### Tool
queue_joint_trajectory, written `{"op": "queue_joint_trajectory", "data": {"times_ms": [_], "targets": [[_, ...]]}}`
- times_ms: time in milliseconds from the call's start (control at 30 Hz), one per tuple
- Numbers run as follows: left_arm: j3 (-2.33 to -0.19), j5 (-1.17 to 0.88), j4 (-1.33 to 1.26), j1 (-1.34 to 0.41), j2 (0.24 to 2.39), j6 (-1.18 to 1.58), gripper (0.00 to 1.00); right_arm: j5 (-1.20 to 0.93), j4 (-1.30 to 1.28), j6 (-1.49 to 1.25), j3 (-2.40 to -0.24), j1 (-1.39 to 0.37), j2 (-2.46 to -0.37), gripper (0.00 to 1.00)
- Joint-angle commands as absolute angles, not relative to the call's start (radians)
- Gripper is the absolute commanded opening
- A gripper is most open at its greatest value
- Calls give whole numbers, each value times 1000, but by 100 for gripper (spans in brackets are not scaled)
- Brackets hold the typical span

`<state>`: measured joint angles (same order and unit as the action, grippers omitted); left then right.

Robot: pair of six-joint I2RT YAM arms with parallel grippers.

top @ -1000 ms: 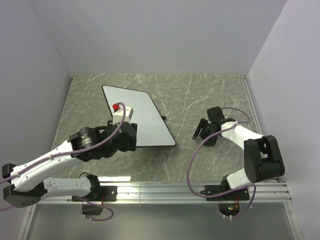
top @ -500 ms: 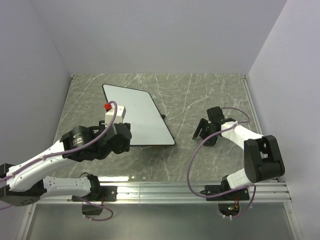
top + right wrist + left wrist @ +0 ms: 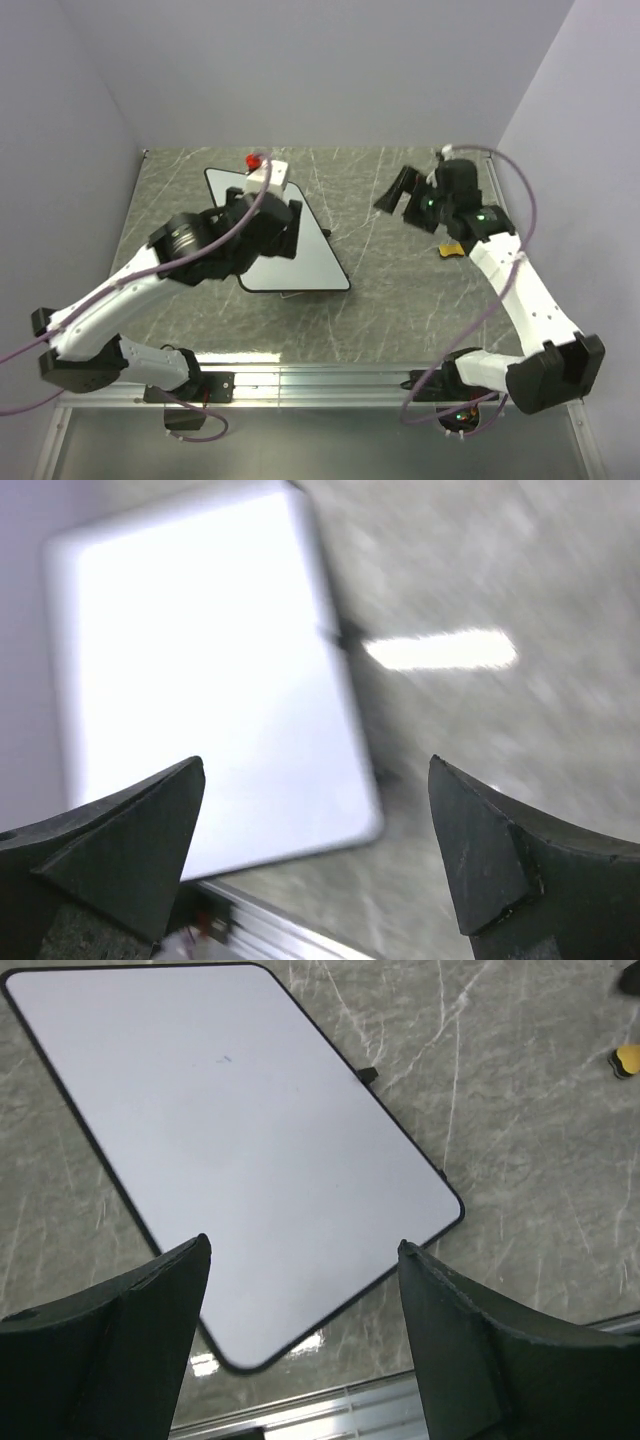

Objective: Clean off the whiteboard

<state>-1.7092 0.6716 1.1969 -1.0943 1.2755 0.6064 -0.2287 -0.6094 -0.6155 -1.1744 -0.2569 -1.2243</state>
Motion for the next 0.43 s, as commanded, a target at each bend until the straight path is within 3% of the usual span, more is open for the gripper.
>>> {"op": "queue_joint_trajectory", "data": {"times_ms": [0, 233, 400], "targets": [[-1796, 588, 1059, -994, 1370, 445, 81, -323, -621, -606, -1284, -267, -1177, 100], [-1865, 482, 942, -842, 1437, 374, 81, -440, -555, -650, -1327, -265, -1094, 100], [-1859, 457, 920, -764, 1445, 356, 82, -405, -541, -675, -1302, -262, -1046, 100]]}}
